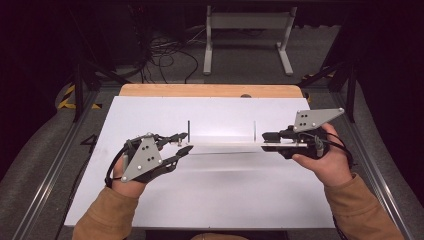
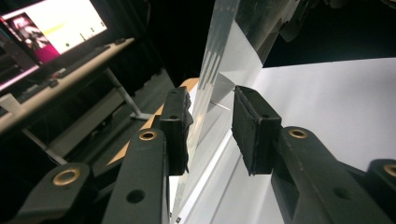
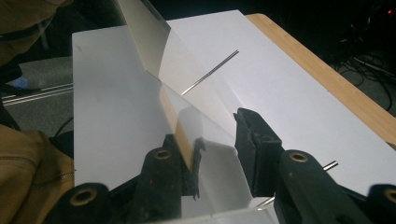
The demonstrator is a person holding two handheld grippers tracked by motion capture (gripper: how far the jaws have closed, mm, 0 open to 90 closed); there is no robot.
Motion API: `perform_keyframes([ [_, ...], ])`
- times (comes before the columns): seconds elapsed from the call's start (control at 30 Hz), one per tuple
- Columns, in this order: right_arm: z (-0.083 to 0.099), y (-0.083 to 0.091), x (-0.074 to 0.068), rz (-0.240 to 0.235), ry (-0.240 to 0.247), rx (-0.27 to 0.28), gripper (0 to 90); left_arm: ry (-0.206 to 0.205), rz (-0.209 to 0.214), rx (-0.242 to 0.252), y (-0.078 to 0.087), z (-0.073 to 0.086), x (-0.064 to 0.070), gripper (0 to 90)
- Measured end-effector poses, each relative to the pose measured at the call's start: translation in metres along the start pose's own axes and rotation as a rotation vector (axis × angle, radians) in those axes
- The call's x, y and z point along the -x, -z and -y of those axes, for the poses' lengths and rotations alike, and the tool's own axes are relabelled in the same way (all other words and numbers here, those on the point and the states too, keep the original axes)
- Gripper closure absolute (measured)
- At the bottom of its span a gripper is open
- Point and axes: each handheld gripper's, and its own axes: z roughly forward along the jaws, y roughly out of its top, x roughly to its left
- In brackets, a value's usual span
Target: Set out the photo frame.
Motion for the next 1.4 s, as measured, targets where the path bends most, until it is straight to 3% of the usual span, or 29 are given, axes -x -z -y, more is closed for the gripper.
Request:
perform_keyframes([
  [0.17, -0.004, -0.001, 0.002, -0.002, -0.016, -0.023, 67.2, 0.043, 0.018, -0.023, -0.002, 0.0, -0.004, 66.6],
  [0.3, -0.004, -0.003, 0.006, -0.019, -0.05, -0.025, 67.0, 0.052, 0.01, -0.026, -0.003, -0.002, -0.007, 66.5],
  [0.4, -0.005, -0.005, 0.01, -0.049, -0.097, -0.024, 67.0, 0.076, 0.02, -0.001, -0.003, -0.002, -0.012, 66.3],
  [0.6, -0.005, -0.01, 0.02, -0.103, -0.181, -0.051, 66.8, 0.108, 0.02, -0.001, -0.007, 0.0, -0.018, 66.4],
  [1.03, -0.006, -0.022, 0.035, -0.139, -0.263, -0.092, 66.1, 0.173, 0.027, -0.017, -0.017, 0.011, -0.029, 65.9],
  [1.4, -0.01, -0.029, 0.042, -0.151, -0.304, -0.116, 65.7, 0.223, 0.033, -0.009, -0.021, 0.017, -0.039, 65.1],
])
